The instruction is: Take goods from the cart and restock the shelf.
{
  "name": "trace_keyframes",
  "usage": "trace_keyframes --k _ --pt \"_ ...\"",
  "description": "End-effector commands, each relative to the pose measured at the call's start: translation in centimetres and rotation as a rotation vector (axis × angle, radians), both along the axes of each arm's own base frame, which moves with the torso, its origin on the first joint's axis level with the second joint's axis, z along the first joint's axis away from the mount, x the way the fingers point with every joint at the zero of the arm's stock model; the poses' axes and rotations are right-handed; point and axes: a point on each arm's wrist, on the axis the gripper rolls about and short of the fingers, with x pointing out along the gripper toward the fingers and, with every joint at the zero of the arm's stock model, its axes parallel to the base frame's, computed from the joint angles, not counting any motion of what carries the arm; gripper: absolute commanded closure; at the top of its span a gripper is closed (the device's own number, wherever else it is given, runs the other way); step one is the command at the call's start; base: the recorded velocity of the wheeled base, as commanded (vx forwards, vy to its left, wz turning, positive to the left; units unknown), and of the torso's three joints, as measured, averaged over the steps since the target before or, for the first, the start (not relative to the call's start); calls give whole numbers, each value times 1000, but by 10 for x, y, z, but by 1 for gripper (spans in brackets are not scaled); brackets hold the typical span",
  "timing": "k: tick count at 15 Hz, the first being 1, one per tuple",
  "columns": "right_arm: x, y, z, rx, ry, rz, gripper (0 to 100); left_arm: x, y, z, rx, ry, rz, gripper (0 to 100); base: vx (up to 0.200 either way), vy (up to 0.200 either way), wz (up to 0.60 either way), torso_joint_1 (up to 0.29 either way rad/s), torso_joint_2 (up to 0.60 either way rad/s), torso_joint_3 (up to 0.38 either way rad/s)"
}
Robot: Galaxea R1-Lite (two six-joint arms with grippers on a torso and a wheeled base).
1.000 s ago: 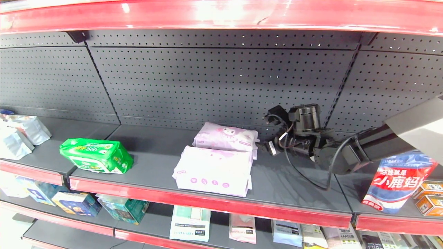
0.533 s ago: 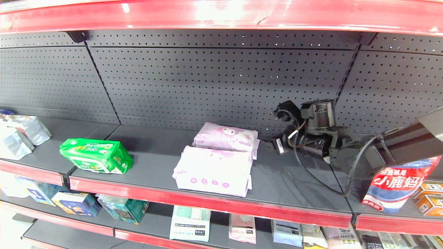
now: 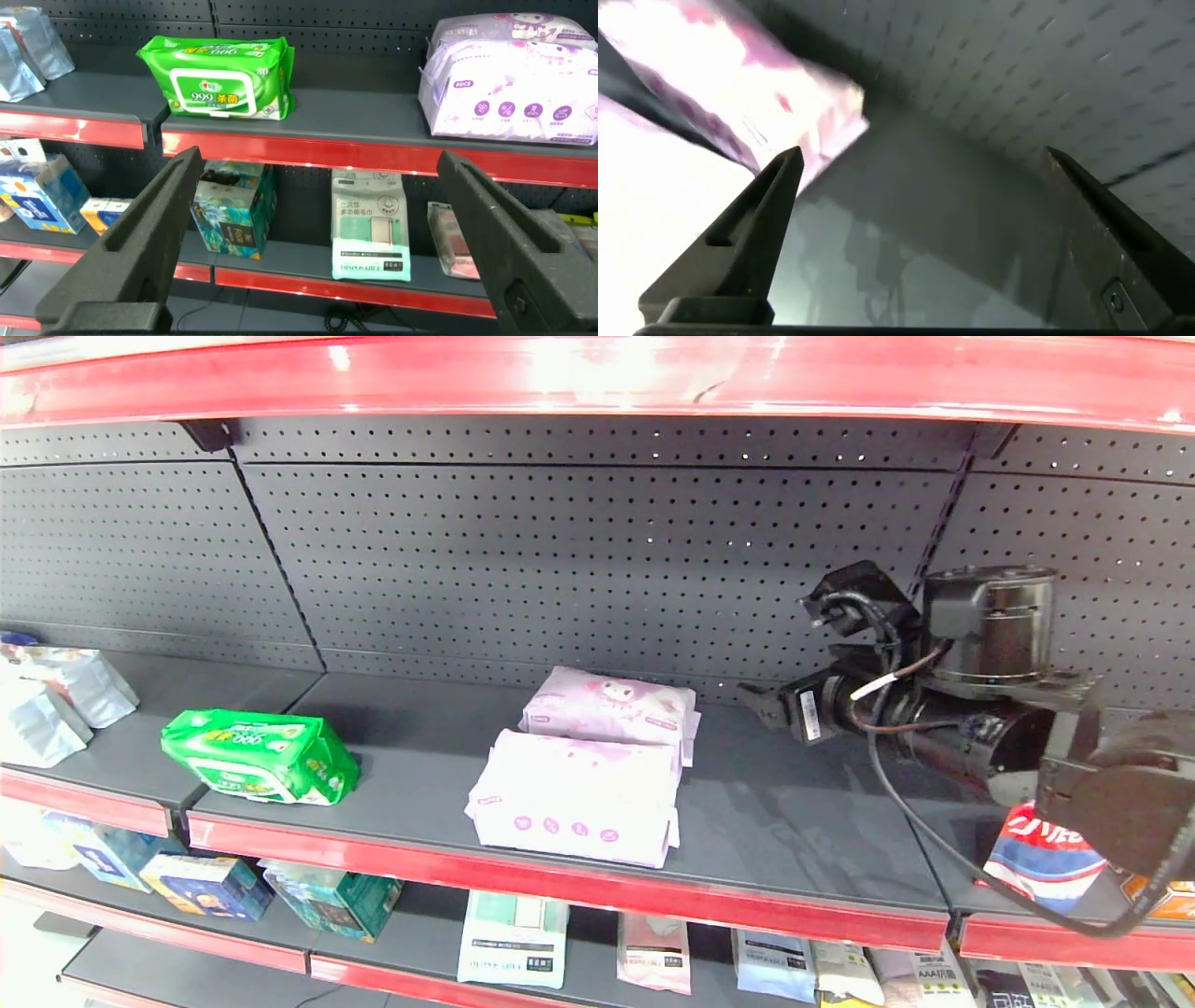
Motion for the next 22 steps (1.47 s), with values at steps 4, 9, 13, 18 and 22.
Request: trace_keyframes --k 4,9,13,18,22 --pt "-64 -29 11 12 -45 -27 0 1 0 0 2 7 -2 0 0 0 0 0 0 0" --pt "-123 -103 27 73 -189 -235 0 1 0 0 3 18 -3 0 0 0 0 0 0 0" --pt "-198 -137 -20 65 -237 -306 0 1 0 0 3 17 -3 0 0 0 0 0 0 0" --pt "-250 -149 -71 76 -274 -316 0 1 0 0 3 14 -3 0 0 0 0 0 0 0" --pt "-278 -155 -74 -18 -192 -570 0 1 0 0 3 12 -3 0 0 0 0 0 0 0"
